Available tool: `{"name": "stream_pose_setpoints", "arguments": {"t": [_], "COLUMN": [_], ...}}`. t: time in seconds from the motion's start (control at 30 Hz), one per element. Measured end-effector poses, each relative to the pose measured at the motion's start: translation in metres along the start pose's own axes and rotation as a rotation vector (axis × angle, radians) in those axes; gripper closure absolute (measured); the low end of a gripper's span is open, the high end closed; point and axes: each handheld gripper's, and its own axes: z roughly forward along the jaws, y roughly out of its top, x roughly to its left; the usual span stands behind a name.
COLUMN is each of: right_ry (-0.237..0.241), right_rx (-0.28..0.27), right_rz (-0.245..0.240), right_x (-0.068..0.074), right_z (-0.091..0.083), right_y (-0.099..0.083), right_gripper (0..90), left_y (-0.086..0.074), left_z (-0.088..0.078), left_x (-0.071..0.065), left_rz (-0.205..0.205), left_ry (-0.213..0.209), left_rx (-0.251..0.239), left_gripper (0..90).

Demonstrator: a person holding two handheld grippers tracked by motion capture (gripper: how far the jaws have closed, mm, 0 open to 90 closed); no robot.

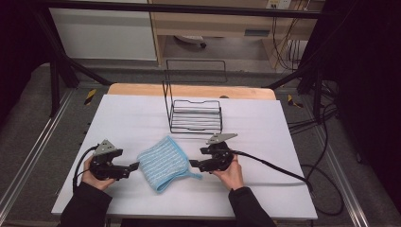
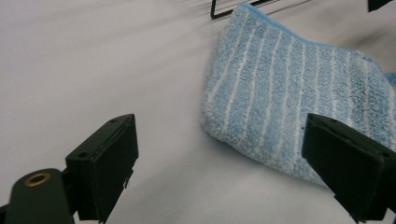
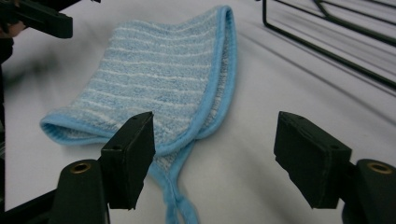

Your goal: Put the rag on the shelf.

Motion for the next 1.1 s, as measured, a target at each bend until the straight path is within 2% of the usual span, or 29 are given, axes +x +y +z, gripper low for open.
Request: {"name": "stream_pose_setpoints", "arguments": {"t": [0.1, 0.2, 0.23, 0.37, 0.5, 0.73, 0.77, 0.93, 1.03, 1.07, 1.1], "right_ry": [0.005, 0.003, 0.022, 0.037, 0.024, 0.01, 0.017, 0.021, 0.035, 0.035, 0.045], "right_rx": [0.041, 0.055, 0.051, 0.061, 0.091, 0.097, 0.101, 0.118, 0.133, 0.133, 0.136], "right_rz": [-0.01, -0.011, 0.007, 0.017, -0.018, -0.027, -0.026, -0.012, 0.013, 0.013, 0.035], "right_x": [0.003, 0.003, 0.004, 0.004, 0.009, 0.01, 0.012, 0.017, 0.018, 0.018, 0.019], "right_z": [0.022, 0.029, 0.036, 0.041, 0.049, 0.049, 0.048, 0.045, 0.045, 0.045, 0.045], "right_y": [0.002, 0.002, 0.001, 0.0, 0.0, -0.002, -0.003, -0.005, -0.006, -0.006, -0.007], "right_gripper": [35.7, 37.4, 40.1, 43.5, 46.0, 49.1, 53.7, 62.9, 73.2, 73.2, 79.0], "left_y": [-0.002, -0.003, -0.003, -0.003, -0.004, -0.004, -0.004, -0.005, -0.005, -0.005, -0.005], "left_z": [0.0, 0.0, 0.0, -0.001, -0.002, -0.003, -0.003, -0.003, -0.003, -0.003, -0.003], "left_x": [0.002, 0.003, 0.004, 0.005, 0.006, 0.006, 0.006, 0.007, 0.007, 0.007, 0.007], "left_rz": [-0.005, -0.015, -0.016, -0.022, -0.027, -0.027, -0.028, -0.033, -0.031, -0.03, -0.031], "left_ry": [0.003, 0.004, 0.005, 0.009, 0.012, 0.013, 0.014, 0.017, 0.017, 0.017, 0.018], "left_rx": [0.005, -0.001, 0.0, -0.008, -0.011, -0.014, -0.013, -0.011, -0.011, -0.011, -0.012], "left_gripper": [10.9, 11.1, 11.1, 11.5, 11.8, 12.1, 12.3, 12.5, 12.5, 12.5, 12.6]}}
